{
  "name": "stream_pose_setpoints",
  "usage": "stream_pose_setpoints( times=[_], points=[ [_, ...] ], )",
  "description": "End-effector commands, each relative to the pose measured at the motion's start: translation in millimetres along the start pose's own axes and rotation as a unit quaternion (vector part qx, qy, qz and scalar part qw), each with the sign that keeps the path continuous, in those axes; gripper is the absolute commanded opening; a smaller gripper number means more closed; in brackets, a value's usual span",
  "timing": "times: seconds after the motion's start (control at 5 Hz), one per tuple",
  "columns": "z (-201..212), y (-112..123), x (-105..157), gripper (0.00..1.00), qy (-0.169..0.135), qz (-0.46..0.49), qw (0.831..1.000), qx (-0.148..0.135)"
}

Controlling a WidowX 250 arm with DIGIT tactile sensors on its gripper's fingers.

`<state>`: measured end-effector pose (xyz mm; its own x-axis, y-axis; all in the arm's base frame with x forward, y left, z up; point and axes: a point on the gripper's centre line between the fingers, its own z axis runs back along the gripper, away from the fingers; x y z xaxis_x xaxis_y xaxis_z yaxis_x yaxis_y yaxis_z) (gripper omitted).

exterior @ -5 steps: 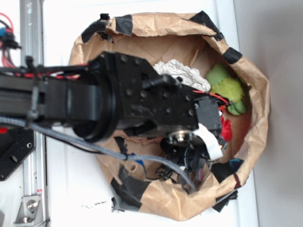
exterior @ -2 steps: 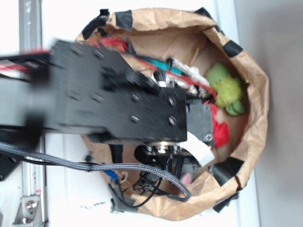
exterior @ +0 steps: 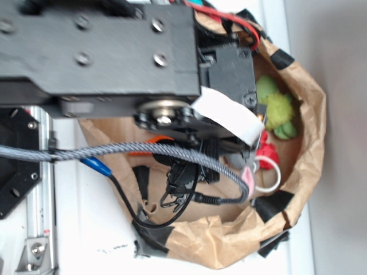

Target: Grab the gray animal.

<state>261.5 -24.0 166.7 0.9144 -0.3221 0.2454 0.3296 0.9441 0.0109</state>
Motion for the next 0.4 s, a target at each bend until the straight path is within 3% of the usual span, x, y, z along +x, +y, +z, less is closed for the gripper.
stream_pose_setpoints(
  times=[0.0, 0.2],
  points=[
    [41.3, -6.4, -4.2, 0.00, -0.065, 0.255, 0.964, 0.044],
    [35.9, -16.3, -2.2, 0.00, -0.040, 0.315, 0.946, 0.057]
  ],
)
